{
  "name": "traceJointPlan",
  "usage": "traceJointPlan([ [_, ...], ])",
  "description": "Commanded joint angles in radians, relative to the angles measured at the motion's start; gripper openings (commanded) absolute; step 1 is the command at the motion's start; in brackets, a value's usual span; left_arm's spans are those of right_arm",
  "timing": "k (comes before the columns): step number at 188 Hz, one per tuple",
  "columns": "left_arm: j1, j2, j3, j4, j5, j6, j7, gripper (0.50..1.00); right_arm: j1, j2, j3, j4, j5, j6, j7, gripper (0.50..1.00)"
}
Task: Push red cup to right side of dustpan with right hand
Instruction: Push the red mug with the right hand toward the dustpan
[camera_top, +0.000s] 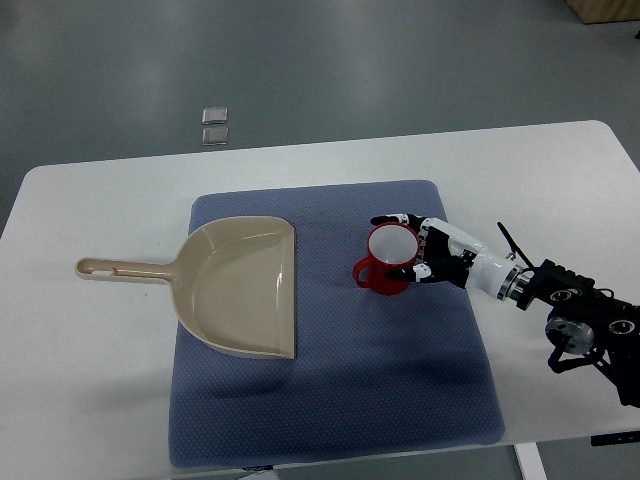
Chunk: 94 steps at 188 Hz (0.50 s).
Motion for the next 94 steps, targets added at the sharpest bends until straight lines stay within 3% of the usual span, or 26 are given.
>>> traceJointPlan([
  [1,0.0,0.0,0.0,0.0,0.0,0.0,0.0,1.0,-0.006,0.017,0.002,0.001,-0.016,-0.025,0.0,0.934],
  [94,0.0,0.0,0.0,-0.002,0.0,0.0,0.001,1.0,-0.02,0.051,0.023,0.023,-0.027,-0.031,0.0,0.934],
])
